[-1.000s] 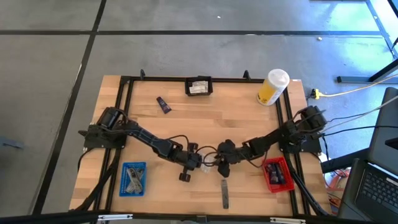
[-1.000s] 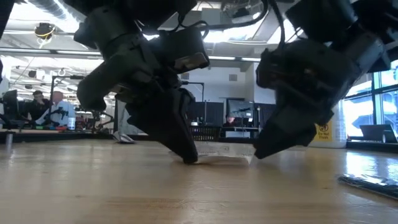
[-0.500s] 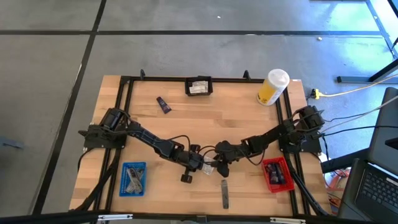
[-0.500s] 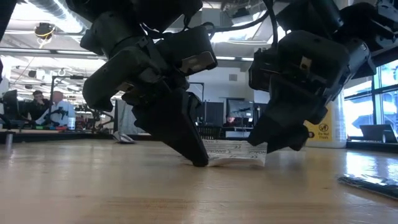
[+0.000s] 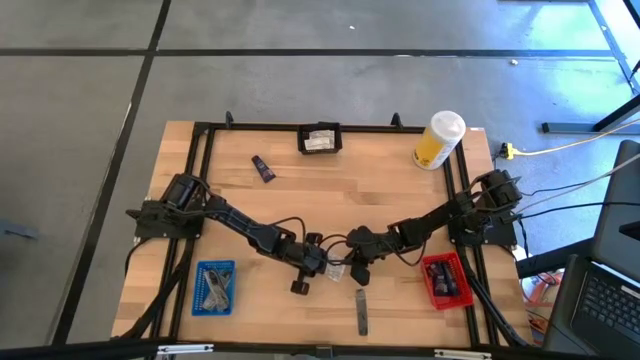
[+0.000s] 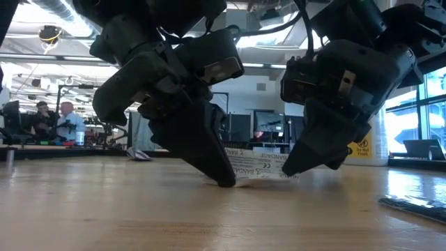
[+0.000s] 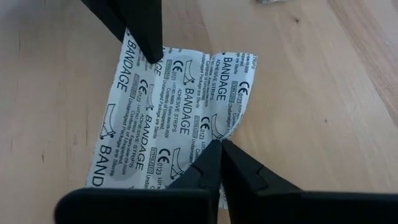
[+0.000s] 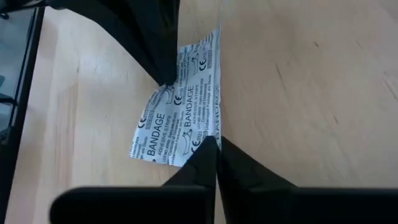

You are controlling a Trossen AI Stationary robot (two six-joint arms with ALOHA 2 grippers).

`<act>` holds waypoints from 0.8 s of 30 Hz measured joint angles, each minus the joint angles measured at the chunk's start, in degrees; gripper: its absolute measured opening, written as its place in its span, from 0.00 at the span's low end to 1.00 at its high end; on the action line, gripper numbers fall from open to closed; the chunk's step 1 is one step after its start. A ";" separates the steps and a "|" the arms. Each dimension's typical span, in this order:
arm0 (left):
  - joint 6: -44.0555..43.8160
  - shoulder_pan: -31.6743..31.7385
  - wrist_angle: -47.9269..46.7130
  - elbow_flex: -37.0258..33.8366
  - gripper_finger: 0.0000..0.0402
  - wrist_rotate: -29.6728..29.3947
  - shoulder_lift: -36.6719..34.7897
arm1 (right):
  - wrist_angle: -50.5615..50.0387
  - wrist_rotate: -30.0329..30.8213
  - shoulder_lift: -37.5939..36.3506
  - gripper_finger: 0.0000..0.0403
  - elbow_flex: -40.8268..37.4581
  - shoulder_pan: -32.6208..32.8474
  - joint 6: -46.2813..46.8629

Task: Pick & Place Travel size toiletries
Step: Put the white bandage into the black bin

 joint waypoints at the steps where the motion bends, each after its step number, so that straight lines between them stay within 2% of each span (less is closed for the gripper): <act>1: 0.02 0.02 0.22 0.00 0.04 0.45 -0.20 | -0.08 0.00 0.00 0.01 0.00 0.00 -0.05; 6: 0.02 0.04 -1.16 -0.18 0.21 1.06 -2.05 | -0.46 -0.26 -0.02 0.01 0.07 -0.15 -1.22; 9: 0.77 0.43 -5.10 -0.33 0.32 0.80 -4.25 | -1.50 -0.55 -0.21 0.01 0.07 -0.53 -2.17; 12: 1.52 1.65 -10.76 -0.32 0.39 -0.65 -7.63 | -1.97 -0.92 -0.58 0.00 0.07 -1.59 -3.24; 17: 0.66 3.82 -18.00 -0.31 0.42 -4.71 -13.88 | -4.16 -0.82 -3.04 0.00 0.02 -4.83 -6.25; 24: 1.85 6.37 -21.07 -0.22 0.42 -13.52 -22.40 | -7.65 0.66 -8.10 0.00 0.91 -11.38 -15.49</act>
